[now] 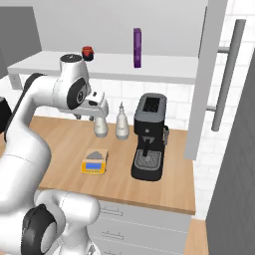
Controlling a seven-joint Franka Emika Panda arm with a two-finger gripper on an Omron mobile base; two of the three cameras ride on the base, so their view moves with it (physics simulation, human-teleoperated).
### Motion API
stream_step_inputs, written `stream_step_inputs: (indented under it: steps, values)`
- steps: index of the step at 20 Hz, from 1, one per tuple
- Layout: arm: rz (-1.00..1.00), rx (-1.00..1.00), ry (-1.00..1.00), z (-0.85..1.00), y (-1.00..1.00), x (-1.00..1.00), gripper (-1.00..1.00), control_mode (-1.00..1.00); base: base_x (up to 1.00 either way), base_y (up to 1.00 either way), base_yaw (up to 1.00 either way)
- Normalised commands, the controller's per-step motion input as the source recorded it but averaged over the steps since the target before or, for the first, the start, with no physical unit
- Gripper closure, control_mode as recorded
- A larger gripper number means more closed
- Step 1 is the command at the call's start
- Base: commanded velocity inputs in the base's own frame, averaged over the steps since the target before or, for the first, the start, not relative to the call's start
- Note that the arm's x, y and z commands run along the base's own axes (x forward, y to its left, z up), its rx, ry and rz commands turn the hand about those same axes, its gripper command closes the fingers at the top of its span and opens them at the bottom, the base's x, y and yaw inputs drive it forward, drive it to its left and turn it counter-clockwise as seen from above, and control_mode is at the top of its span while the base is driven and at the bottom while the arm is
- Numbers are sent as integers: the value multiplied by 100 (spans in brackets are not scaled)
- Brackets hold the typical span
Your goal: Pick the cereal and place it on the digital scale for weighing, and close the cabinet.
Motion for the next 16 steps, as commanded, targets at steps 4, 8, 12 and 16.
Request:
stream_step_inputs:
  steps: [4,8,12,16]
  values:
    - [0,0,-14,0,1,-50,-100,-100,0,0,0]
    - [0,-1,-22,11,8,-72,-100,-100,0,0,0]
    - [-3,0,-21,74,-12,-30,-100,-100,0,0,0]
    - [-3,0,-39,88,-10,-1,-100,-100,0,0,0]
